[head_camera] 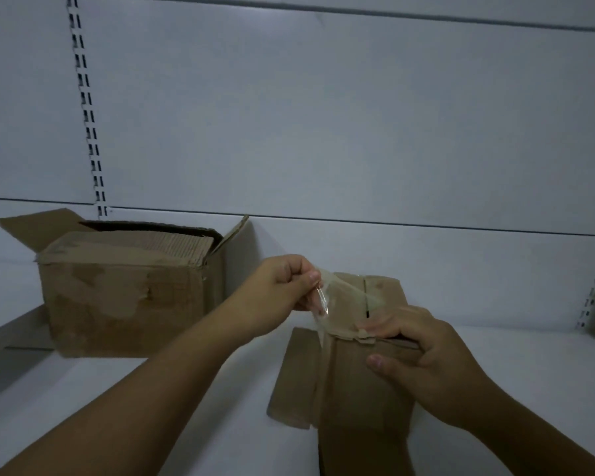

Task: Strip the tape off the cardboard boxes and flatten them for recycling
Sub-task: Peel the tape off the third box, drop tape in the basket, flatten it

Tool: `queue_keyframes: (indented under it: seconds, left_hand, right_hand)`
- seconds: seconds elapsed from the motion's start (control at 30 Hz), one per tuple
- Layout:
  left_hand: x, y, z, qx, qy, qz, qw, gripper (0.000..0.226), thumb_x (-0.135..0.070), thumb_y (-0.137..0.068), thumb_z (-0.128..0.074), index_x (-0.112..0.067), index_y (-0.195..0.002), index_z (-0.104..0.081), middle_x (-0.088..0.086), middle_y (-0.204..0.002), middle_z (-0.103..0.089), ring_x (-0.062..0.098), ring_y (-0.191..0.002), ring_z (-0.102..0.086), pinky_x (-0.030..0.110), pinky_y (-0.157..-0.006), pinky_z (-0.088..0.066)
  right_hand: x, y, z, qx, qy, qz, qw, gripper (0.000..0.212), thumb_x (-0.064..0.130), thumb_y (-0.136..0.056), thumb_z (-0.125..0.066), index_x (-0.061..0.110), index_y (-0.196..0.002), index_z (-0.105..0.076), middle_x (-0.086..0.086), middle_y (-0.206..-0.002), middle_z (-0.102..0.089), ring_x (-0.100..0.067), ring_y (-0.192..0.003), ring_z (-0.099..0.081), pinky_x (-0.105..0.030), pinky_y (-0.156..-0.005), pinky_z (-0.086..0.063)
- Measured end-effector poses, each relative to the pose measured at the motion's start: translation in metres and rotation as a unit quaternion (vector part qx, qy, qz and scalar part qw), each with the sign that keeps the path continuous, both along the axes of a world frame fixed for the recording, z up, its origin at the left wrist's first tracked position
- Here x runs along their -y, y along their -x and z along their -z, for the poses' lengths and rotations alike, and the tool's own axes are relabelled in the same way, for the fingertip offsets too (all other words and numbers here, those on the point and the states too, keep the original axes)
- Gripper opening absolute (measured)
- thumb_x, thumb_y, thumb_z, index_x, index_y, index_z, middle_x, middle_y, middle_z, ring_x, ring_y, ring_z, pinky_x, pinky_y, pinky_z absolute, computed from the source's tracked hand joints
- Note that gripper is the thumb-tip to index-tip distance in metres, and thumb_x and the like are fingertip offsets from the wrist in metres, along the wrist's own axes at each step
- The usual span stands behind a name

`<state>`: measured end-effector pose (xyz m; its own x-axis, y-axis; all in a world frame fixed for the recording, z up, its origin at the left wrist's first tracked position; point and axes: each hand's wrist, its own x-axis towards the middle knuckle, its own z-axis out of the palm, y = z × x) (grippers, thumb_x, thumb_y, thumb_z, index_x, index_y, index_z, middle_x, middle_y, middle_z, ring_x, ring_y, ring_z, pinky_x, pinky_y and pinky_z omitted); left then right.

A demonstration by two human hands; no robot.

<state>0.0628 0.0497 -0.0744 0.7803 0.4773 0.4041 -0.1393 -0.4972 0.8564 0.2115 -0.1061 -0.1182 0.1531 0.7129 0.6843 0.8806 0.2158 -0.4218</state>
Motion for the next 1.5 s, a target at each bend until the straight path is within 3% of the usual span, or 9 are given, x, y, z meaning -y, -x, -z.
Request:
queue_keyframes:
  seconds: [0.27, 0.43, 0.57, 0.73, 0.83, 0.97, 1.1, 1.33, 1.5]
  left_hand:
    - [-0.031, -0.014, -0.019, 0.1, 0.193, -0.051, 0.975, 0.025, -0.013, -0.097, -0.041, -0.013, -0.073, -0.049, 0.001, -0.046, -0.043, 0.012, -0.032, -0.037, 0.024, -0.038, -0.046]
    - [-0.023, -0.027, -0.02, 0.129, 0.233, 0.038, 0.963, 0.023, -0.025, -0.096, -0.041, -0.027, -0.101, -0.062, 0.004, -0.109, -0.064, 0.016, -0.1, -0.061, 0.035, -0.087, -0.046]
    - [-0.016, -0.032, -0.028, 0.113, 0.298, 0.145, 0.937, 0.048, -0.038, -0.098, -0.031, -0.009, -0.088, -0.068, 0.021, -0.1, -0.068, 0.027, -0.095, -0.065, 0.032, -0.079, -0.049]
    - [-0.031, -0.025, -0.041, 0.077, 0.204, 0.023, 0.976, 0.058, -0.067, -0.083, -0.041, -0.014, -0.096, -0.06, 0.0, -0.052, -0.054, 0.013, -0.044, -0.05, 0.029, -0.049, -0.049]
    - [-0.031, -0.015, -0.033, 0.007, 0.097, 0.01, 0.995, 0.053, -0.066, -0.069, -0.058, -0.029, -0.106, -0.06, -0.001, -0.078, -0.061, 0.014, -0.059, -0.053, 0.028, -0.053, -0.045]
    - [-0.013, -0.014, -0.004, -0.193, -0.18, -0.008, 0.965, 0.07, -0.074, -0.055, -0.067, -0.046, -0.116, -0.048, -0.016, -0.105, -0.046, 0.006, -0.092, -0.053, 0.02, -0.071, -0.046]
    - [-0.001, -0.009, 0.006, -0.162, -0.27, 0.005, 0.949, 0.056, -0.051, -0.066, -0.076, -0.047, -0.115, -0.05, -0.015, -0.124, -0.034, 0.006, -0.11, -0.039, 0.023, -0.09, -0.04]
    - [0.014, -0.015, 0.002, -0.125, -0.436, -0.041, 0.89, 0.058, -0.065, -0.068, -0.062, -0.05, -0.122, -0.049, -0.015, -0.128, -0.036, 0.008, -0.117, -0.021, 0.026, -0.094, -0.028]
    - [0.014, -0.028, -0.008, -0.117, -0.466, -0.004, 0.877, 0.027, -0.041, -0.09, -0.052, -0.044, -0.115, -0.062, -0.011, -0.126, -0.044, 0.013, -0.118, -0.026, 0.029, -0.098, -0.032]
  right_hand:
    - [0.024, -0.018, -0.03, -0.038, 0.184, -0.081, 0.979, 0.03, 0.01, -0.075, -0.075, 0.033, -0.09, -0.062, 0.027, -0.107, -0.064, 0.004, -0.104, -0.059, -0.012, -0.086, -0.045]
    - [0.016, 0.02, -0.048, 0.12, 0.246, 0.081, 0.958, 0.058, 0.081, -0.067, -0.038, 0.051, -0.115, -0.048, 0.03, -0.1, -0.046, 0.008, -0.094, -0.046, -0.011, -0.069, -0.037]
    - [0.003, 0.043, -0.032, 0.158, 0.196, 0.136, 0.958, 0.028, 0.054, -0.081, -0.053, 0.035, -0.097, -0.042, 0.019, -0.096, -0.035, 0.0, -0.081, -0.037, -0.01, -0.061, -0.027]
    - [0.032, -0.012, -0.054, 0.203, 0.258, 0.244, 0.912, 0.025, 0.019, -0.075, -0.056, 0.036, -0.091, -0.045, 0.014, -0.089, -0.056, -0.004, -0.077, -0.05, -0.019, -0.059, -0.038]
    - [0.034, -0.034, -0.061, 0.233, 0.304, 0.28, 0.88, 0.023, 0.018, -0.081, -0.052, 0.035, -0.096, -0.055, 0.015, -0.093, -0.054, -0.005, -0.081, -0.049, -0.02, -0.064, -0.036]
    - [0.011, -0.033, -0.061, 0.231, 0.262, 0.212, 0.913, 0.023, 0.038, -0.079, -0.04, 0.025, -0.087, -0.058, 0.012, -0.097, -0.052, -0.006, -0.087, -0.049, -0.023, -0.068, -0.039]
    - [-0.011, -0.024, -0.056, 0.127, 0.335, 0.053, 0.932, 0.054, 0.043, -0.074, -0.041, 0.045, -0.128, -0.042, 0.026, -0.133, -0.04, 0.009, -0.108, -0.043, -0.019, -0.087, -0.036]
    - [-0.013, -0.029, -0.05, 0.146, 0.32, 0.029, 0.936, 0.059, 0.041, -0.079, -0.058, 0.049, -0.132, -0.033, 0.034, -0.104, -0.048, 0.016, -0.091, -0.051, -0.011, -0.068, -0.044]
    - [-0.011, -0.027, -0.052, 0.135, 0.322, 0.018, 0.937, 0.05, 0.04, -0.079, -0.063, 0.046, -0.124, -0.042, 0.03, -0.099, -0.053, 0.007, -0.088, -0.055, -0.017, -0.075, -0.047]
